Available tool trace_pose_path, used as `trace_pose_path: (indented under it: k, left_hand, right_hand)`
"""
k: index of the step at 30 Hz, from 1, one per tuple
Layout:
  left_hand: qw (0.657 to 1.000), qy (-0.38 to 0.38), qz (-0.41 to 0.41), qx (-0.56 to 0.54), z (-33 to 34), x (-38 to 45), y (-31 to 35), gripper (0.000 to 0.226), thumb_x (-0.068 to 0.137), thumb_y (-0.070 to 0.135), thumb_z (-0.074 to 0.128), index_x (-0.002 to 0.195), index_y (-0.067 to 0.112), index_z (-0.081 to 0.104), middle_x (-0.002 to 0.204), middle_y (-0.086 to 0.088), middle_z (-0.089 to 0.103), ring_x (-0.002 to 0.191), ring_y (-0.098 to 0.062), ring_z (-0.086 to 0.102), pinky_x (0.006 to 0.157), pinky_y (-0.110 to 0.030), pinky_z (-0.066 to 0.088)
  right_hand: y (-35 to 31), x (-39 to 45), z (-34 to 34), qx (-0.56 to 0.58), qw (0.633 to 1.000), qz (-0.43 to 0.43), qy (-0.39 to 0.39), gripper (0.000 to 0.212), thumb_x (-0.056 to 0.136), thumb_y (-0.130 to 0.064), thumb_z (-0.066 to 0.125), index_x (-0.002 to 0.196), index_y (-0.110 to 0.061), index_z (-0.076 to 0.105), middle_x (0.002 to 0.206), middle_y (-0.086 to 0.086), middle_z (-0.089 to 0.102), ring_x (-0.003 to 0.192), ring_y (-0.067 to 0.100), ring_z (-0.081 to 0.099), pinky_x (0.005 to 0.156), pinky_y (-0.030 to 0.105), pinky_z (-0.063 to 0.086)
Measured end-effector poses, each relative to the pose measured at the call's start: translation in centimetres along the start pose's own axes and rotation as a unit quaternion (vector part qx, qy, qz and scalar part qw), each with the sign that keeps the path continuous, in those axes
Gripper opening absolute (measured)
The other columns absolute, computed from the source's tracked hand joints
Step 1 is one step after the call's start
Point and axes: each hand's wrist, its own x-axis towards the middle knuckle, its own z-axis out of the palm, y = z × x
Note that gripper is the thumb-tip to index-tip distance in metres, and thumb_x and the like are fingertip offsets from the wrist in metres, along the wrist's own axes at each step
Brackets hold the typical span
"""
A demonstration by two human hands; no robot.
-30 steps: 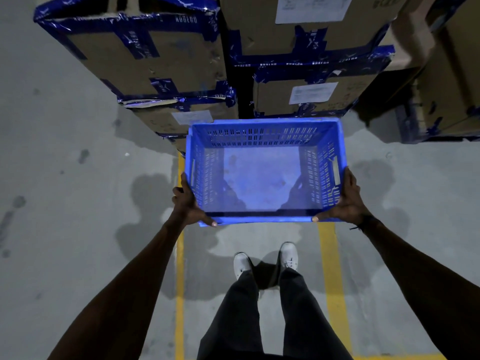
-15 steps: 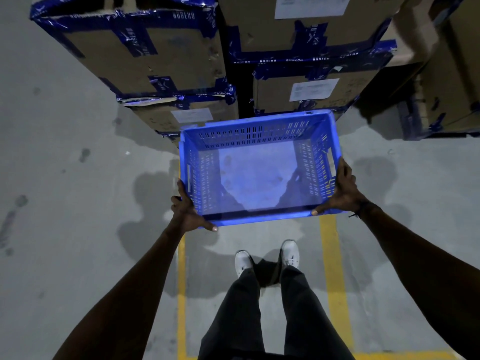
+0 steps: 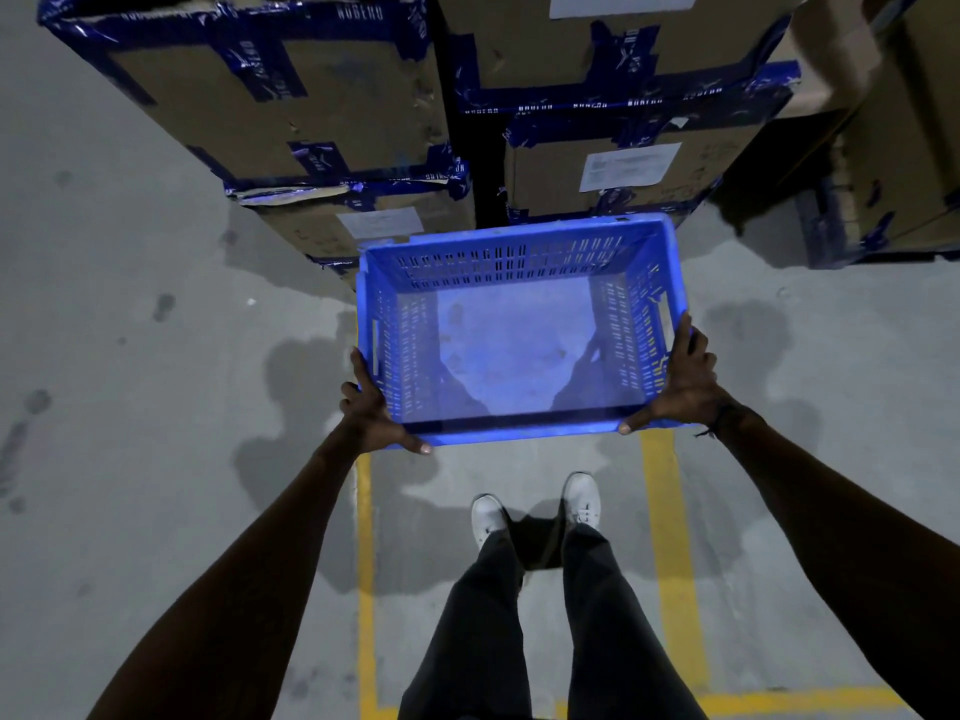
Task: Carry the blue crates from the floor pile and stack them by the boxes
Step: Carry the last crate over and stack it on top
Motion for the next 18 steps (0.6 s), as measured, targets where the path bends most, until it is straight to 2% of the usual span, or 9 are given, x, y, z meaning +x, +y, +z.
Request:
trace_pose_path:
  k: [6, 13, 18]
  left_hand:
    - [1.000, 0.009, 0.000, -0.008, 0.7, -0.1, 0.0, 0.191, 0.025, 0.039, 0.105, 0.149, 0.031, -0.039, 0.144, -0.022, 0.021, 0.141, -0.049, 0.026, 0.114, -0.061, 0.031]
    - [1.000, 0.020, -0.002, -0.024, 2.3, -0.8, -0.3, 0.192, 0.023, 0.042, 0.105, 0.150, 0.028, -0.038, 0.148, -0.022, 0.020, 0.139, -0.049, 0.028, 0.113, -0.060, 0.030]
    - [1.000, 0.005, -0.006, -0.019, 1.3, 0.2, -0.4, 0.193, 0.021, 0.041, 0.105, 0.147, 0.034, -0.041, 0.152, -0.023, 0.016, 0.145, -0.050, 0.021, 0.117, -0.063, 0.026]
  right_hand:
    - [-0.3, 0.6, -0.3, -0.025, 1.000, -0.001, 0.006, 0.198, 0.008, -0.074, 0.089, 0.148, -0.018, -0.039, 0.156, 0.014, 0.003, 0.139, 0.048, 0.019, 0.110, 0.062, 0.033]
    - [0.8, 2.4, -0.7, -0.054, 0.998, -0.004, 0.024, 0.203, -0.009, -0.089, 0.070, 0.149, -0.019, -0.036, 0.151, 0.019, 0.014, 0.132, 0.050, 0.028, 0.105, 0.063, 0.037]
    - [0.8, 1.9, 0.5, -0.050, 0.998, 0.004, 0.047, 0.202, -0.009, -0.089, 0.069, 0.150, -0.019, -0.033, 0.149, 0.018, 0.017, 0.129, 0.049, 0.031, 0.102, 0.062, 0.039]
